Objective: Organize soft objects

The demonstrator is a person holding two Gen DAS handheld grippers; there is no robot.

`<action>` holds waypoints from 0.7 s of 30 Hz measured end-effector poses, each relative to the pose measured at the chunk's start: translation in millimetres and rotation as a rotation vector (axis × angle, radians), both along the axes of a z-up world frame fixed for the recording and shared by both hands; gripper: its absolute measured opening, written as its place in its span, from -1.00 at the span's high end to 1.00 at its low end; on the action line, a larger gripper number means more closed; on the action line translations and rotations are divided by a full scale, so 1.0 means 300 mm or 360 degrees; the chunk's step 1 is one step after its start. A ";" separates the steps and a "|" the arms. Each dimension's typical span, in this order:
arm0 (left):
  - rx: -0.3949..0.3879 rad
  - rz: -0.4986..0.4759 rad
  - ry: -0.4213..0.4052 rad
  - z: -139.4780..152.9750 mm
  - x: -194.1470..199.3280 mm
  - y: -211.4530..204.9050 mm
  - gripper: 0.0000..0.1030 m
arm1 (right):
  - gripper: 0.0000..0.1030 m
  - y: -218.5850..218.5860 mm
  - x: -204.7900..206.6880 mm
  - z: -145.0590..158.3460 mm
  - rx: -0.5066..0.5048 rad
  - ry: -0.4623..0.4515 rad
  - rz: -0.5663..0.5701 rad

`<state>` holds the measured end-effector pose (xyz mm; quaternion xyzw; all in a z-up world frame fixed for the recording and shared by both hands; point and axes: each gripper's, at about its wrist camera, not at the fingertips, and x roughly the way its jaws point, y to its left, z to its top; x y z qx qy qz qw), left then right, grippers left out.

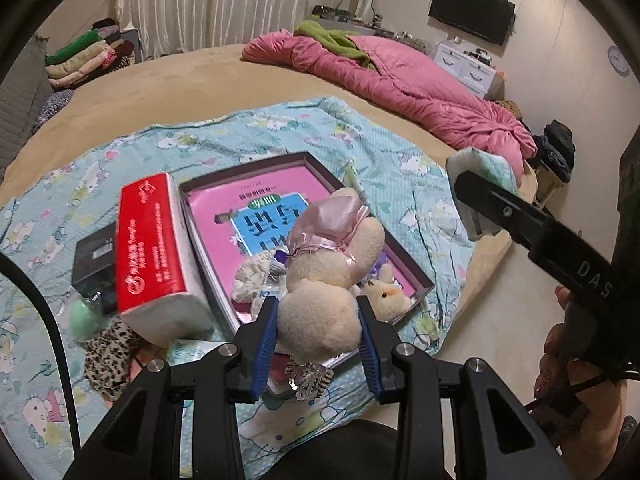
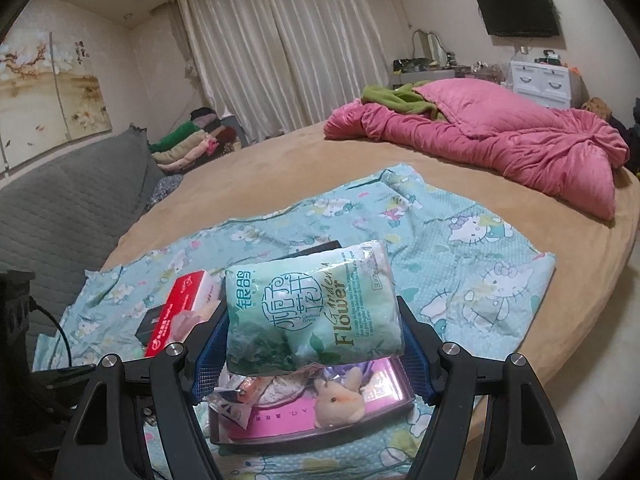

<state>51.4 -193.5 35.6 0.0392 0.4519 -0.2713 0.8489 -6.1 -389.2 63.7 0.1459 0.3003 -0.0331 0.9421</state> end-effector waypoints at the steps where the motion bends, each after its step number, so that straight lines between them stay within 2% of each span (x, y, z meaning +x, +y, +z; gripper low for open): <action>1: 0.0003 -0.0001 0.0010 -0.011 0.003 -0.005 0.27 | -0.47 -0.001 0.003 -0.005 -0.0002 0.0005 0.0000; 21: 0.0057 -0.0096 0.0115 -0.168 0.041 -0.099 0.27 | -0.47 -0.036 0.064 -0.116 -0.0005 0.0127 -0.0019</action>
